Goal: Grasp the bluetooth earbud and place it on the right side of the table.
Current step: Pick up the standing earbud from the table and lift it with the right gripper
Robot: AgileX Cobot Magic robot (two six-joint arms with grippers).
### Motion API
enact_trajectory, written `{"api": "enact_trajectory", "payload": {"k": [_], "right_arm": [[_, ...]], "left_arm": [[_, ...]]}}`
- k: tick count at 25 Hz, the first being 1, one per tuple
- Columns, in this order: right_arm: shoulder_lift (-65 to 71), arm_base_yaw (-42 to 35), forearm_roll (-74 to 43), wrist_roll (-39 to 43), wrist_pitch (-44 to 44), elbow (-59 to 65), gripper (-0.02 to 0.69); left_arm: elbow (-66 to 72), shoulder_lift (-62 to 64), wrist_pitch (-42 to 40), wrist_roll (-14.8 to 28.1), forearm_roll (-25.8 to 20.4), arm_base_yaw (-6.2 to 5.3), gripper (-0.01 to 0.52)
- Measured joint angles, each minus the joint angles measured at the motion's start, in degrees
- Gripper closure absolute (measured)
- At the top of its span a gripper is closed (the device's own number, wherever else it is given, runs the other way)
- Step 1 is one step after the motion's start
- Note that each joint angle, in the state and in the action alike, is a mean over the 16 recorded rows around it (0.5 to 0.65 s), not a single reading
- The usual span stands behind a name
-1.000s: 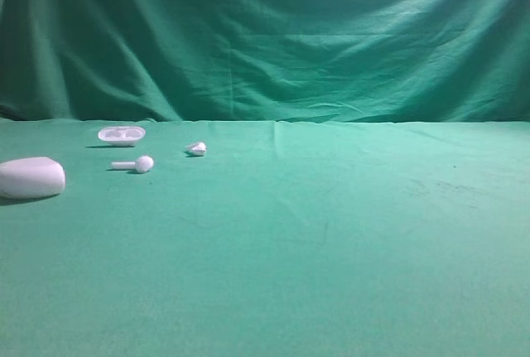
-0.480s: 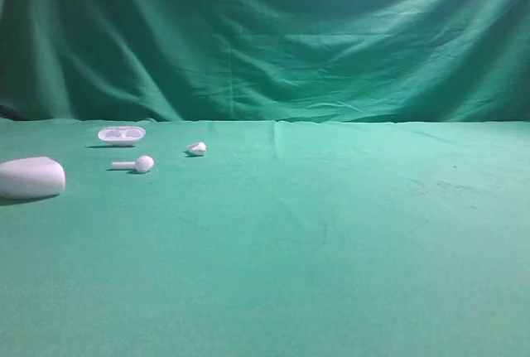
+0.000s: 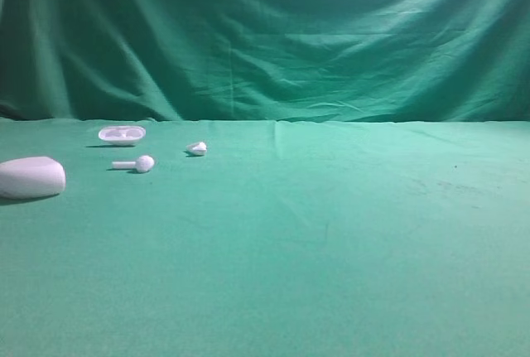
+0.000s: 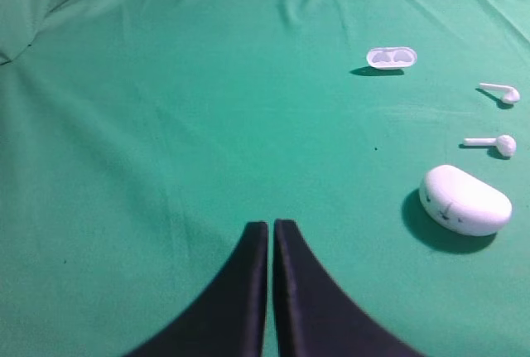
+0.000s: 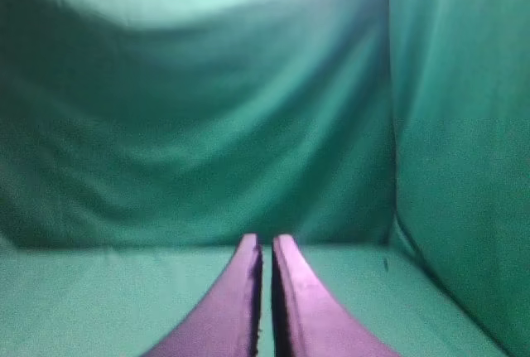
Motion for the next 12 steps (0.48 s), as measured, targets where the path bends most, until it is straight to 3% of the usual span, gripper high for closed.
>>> {"api": "enact_trajectory", "payload": {"k": [5, 12], "right_arm": [[6.0, 0.0, 2.2, 4.5, 0.8, -6.1, 0.665], [23.8, 0.0, 4.5, 9.4, 14.6, -17.5, 0.665]], "left_arm": [[0.0, 0.0, 0.0, 0.0, 0.0, 0.0, 0.514], [0.0, 0.0, 0.0, 0.0, 0.0, 0.0, 0.514]]}}
